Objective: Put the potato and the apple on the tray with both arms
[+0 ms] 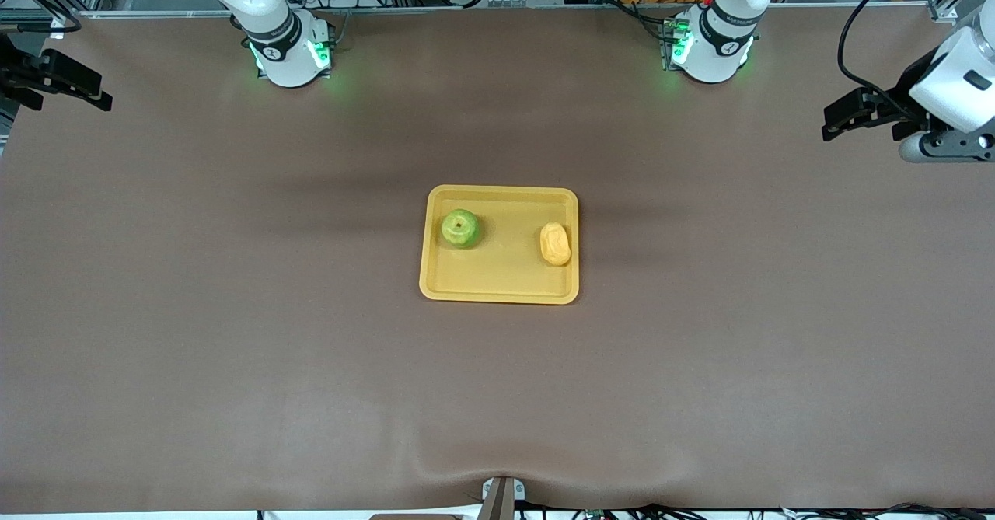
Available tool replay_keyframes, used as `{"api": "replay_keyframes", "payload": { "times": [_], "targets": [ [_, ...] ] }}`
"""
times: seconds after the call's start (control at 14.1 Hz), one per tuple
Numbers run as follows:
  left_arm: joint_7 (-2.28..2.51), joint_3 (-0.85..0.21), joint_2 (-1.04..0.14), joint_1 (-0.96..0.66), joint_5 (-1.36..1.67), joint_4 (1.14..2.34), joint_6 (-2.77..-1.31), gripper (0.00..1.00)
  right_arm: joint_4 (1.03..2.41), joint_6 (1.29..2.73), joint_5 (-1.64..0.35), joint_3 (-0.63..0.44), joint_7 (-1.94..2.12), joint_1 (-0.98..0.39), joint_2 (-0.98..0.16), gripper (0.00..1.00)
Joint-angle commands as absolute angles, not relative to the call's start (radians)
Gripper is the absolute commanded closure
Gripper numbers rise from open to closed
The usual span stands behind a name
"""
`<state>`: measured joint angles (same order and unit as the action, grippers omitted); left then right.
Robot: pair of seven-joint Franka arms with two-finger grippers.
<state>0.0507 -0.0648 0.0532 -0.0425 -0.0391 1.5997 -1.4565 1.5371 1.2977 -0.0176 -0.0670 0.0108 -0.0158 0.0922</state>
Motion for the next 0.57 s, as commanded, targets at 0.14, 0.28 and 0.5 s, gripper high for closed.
{"api": "replay_keyframes", "payload": {
  "times": [0.14, 0.28, 0.5],
  "targets": [
    [-0.028, -0.075, 0.06, -0.031, -0.037, 1.602, -1.454, 0.0, 1.565, 1.304, -0.028, -0.046, 0.02, 0.006, 0.123, 0.0],
    [-0.028, -0.078, 0.051, -0.029, -0.038, 1.591, -1.453, 0.0, 1.565, 1.304, -0.028, -0.046, 0.021, 0.005, 0.123, 0.0],
    [-0.022, -0.078, 0.052, -0.023, -0.038, 1.589, -1.44, 0.0, 1.566, 1.304, -0.028, -0.046, 0.021, 0.003, 0.123, 0.0]
  ]
}}
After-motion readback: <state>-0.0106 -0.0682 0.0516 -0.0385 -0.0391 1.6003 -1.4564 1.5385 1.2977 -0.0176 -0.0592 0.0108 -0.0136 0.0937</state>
